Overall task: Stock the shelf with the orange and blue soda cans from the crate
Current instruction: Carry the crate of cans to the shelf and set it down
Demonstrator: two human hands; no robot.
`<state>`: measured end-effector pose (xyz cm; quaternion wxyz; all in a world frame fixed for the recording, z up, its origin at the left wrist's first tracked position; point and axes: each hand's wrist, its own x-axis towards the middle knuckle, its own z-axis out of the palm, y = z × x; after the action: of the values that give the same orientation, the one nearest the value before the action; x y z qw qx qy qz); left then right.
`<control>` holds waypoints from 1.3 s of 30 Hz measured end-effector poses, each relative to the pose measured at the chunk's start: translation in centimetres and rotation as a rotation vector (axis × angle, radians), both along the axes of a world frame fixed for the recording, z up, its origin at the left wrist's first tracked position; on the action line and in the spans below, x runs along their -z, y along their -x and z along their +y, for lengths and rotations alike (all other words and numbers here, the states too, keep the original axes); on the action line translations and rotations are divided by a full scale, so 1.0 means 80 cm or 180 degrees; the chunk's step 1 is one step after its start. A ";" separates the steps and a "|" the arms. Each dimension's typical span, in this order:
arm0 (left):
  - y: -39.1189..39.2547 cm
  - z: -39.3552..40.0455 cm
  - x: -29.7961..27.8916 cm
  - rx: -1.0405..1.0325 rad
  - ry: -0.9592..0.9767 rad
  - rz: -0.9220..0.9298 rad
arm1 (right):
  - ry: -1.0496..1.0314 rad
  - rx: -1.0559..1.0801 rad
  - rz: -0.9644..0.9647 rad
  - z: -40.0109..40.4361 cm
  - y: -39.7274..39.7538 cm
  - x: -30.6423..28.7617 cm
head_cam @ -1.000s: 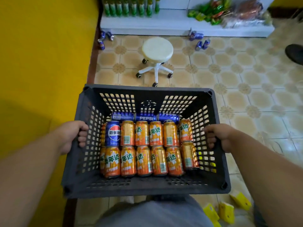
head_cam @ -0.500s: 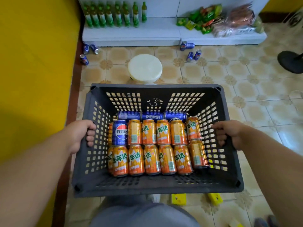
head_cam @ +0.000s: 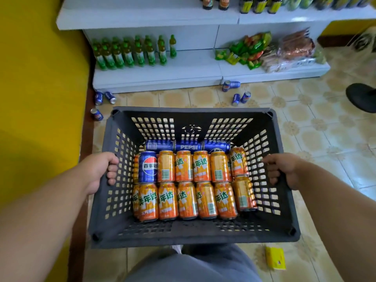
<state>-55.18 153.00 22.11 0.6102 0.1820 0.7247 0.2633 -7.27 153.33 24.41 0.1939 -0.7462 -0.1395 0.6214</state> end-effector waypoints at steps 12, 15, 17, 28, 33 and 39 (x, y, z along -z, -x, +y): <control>0.007 0.285 0.018 -0.0368 0.0017 0.0120 | -0.0071 -0.0314 -0.0095 0.337 0.026 0.018; 0.018 0.352 0.022 -0.0435 -0.0045 0.0049 | -0.0142 -0.0301 -0.0135 0.412 0.034 0.021; 0.027 0.399 0.024 -0.0451 -0.0019 0.0024 | -0.0140 -0.0296 -0.0167 0.457 0.043 0.025; 0.105 0.660 0.056 -0.0108 0.0095 -0.0094 | -0.0105 0.0016 -0.0217 0.680 0.129 0.040; 0.129 0.739 0.079 -0.0215 0.0147 0.0033 | -0.0136 -0.0066 -0.0240 0.780 0.150 0.063; 0.103 0.816 0.128 -0.0429 0.0194 0.0149 | -0.0023 -0.0395 -0.0109 0.896 0.122 0.149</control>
<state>-63.45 218.29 11.84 0.5793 0.1203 0.7570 0.2773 -17.03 225.00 12.45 0.1553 -0.7459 -0.1911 0.6188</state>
